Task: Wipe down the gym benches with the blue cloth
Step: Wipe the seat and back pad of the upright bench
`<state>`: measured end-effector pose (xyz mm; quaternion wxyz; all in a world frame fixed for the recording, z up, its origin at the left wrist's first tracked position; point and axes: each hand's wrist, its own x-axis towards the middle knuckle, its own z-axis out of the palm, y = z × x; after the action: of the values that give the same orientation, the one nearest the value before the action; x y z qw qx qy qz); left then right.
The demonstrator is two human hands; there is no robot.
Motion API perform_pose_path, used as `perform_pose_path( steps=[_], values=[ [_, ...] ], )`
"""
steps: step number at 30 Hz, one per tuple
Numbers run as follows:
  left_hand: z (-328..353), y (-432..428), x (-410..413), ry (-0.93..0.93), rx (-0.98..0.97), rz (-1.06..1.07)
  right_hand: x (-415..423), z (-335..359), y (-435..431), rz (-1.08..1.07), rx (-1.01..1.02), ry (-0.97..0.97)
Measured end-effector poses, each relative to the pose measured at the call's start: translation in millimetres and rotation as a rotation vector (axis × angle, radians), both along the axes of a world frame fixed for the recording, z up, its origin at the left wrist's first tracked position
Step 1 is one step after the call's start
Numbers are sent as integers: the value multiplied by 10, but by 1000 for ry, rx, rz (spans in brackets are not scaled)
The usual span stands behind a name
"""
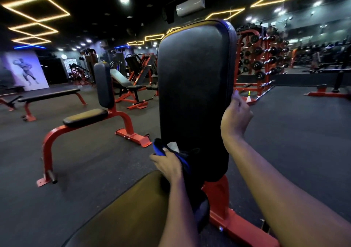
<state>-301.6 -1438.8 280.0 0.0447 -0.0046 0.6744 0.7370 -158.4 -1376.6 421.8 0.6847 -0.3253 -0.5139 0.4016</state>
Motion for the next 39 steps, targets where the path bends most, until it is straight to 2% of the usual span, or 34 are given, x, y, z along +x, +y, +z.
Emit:
perform_pose_path(
  steps=[3,5,7,9,11,13,17,20,22,25,27,29,33,39],
  values=[
    [163,-82,-453,94,39,-21,-47,-54,33,-23,46,-3],
    [205,-70,-746,190,49,-217,-75,-52,45,-75,82,-18],
    [144,-12,-878,128,127,-433,-88,-59,58,-118,98,-31],
    [-182,136,-1078,66,193,-528,-96,-66,59,-146,102,-39],
    [-226,117,-1005,-39,193,-604,-106,-77,67,-148,101,-34],
    [-60,16,-919,-37,171,-580,-98,-73,53,-144,119,-46],
    [585,144,-1114,336,245,-492,-66,-66,27,-117,123,-40],
    [1310,220,-1052,462,221,-436,-58,-66,13,-113,113,-34],
    [1314,293,-1105,421,258,-461,-64,-57,17,-107,106,-40],
    [802,274,-1153,283,262,-508,-70,-71,34,-85,94,-54],
    [560,92,-922,175,267,-531,-57,-80,39,-92,83,-61],
    [446,3,-780,146,264,-511,-48,-76,27,-94,84,-60],
    [714,20,-821,354,162,-432,-56,-66,31,-93,89,-68],
    [2132,286,-927,689,233,-344,-30,-53,54,-54,103,-40]
  ],
)
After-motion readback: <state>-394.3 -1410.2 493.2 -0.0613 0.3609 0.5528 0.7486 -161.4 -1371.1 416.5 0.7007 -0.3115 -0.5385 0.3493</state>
